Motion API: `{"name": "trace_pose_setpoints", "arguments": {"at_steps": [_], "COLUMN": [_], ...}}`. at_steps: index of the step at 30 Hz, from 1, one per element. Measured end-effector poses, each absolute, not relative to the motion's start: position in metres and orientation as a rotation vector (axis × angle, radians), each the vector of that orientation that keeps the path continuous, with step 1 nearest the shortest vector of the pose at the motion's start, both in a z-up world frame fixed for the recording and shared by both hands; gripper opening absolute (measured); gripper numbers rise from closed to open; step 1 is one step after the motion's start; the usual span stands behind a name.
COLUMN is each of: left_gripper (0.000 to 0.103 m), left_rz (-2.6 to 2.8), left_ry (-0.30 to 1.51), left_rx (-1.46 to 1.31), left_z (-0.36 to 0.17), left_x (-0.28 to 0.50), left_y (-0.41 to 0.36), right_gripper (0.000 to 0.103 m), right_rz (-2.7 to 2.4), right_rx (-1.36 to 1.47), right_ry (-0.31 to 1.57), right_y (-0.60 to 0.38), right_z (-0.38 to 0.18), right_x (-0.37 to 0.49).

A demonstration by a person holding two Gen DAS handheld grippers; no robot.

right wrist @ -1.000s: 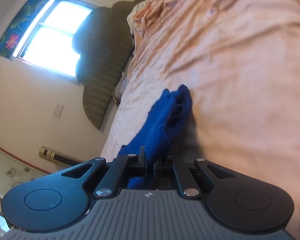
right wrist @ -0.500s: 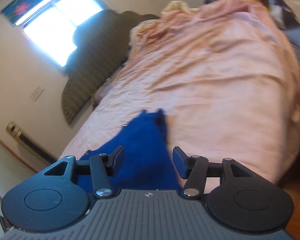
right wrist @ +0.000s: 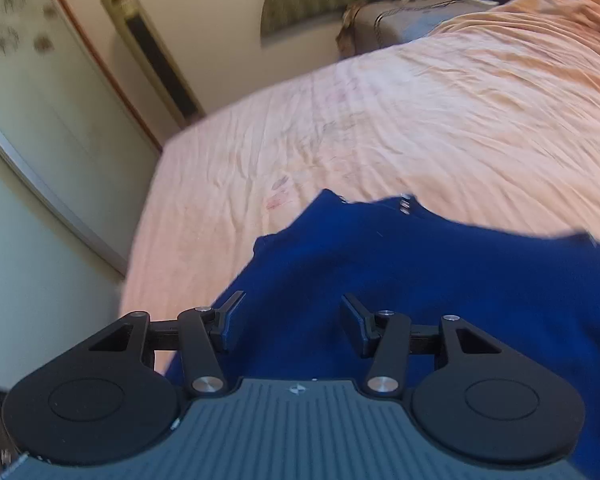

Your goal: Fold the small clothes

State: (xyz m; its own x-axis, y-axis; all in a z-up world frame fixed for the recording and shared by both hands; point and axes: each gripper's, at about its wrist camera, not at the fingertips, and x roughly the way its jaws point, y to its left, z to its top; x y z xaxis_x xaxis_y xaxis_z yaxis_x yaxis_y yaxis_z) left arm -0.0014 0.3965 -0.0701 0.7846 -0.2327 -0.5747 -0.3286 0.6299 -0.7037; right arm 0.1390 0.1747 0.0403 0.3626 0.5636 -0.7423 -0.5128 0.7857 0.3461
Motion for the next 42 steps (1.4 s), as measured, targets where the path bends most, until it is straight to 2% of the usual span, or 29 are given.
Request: {"name": "trace_pose_setpoints", "arguments": {"at_steps": [7,13,20,23,27,30,35,37,41,42], "left_gripper": [0.019,0.019,0.019,0.019,0.019,0.019,0.019,0.019,0.019,0.019], "left_rz": [0.029,-0.001,-0.009,-0.018,-0.018,-0.018,-0.021,-0.018,-0.016,-0.016], "left_ry": [0.679,0.682,0.684,0.685,0.682,0.682,0.679,0.677,0.676,0.677], "left_rx": [-0.89,-0.917,-0.914,-0.919,-0.919,-0.916,-0.917,-0.913,-0.9,-0.892], "left_z": [-0.071,-0.075,-0.076,-0.077,-0.078,-0.077,-0.077,-0.076,-0.075,-0.074], "left_x": [-0.003,-0.001,-0.002,-0.003,-0.003,-0.003,-0.005,-0.005,-0.006,-0.006], "left_y": [0.397,0.403,0.403,0.407,0.409,0.408,0.408,0.407,0.404,0.403], "right_gripper": [0.055,0.057,0.063,0.062,0.072,0.072,0.077,0.074,0.062,0.05], "right_rz": [0.619,0.547,0.539,0.552,0.578,0.544,0.538,0.536,0.568,0.571], "right_rx": [-0.176,-0.366,-0.376,-0.338,-0.315,-0.415,-0.466,-0.446,-0.4,-0.396], "right_ry": [1.214,1.212,1.195,1.178,1.183,1.184,1.126,1.124,1.08,1.066], "right_y": [0.271,0.307,0.317,0.318,0.321,0.327,0.332,0.33,0.324,0.322], "right_z": [0.004,0.005,0.01,0.014,0.014,-0.004,-0.011,-0.012,-0.012,-0.011], "right_x": [0.18,0.179,0.177,0.179,0.175,0.166,0.155,0.157,0.152,0.151]}}
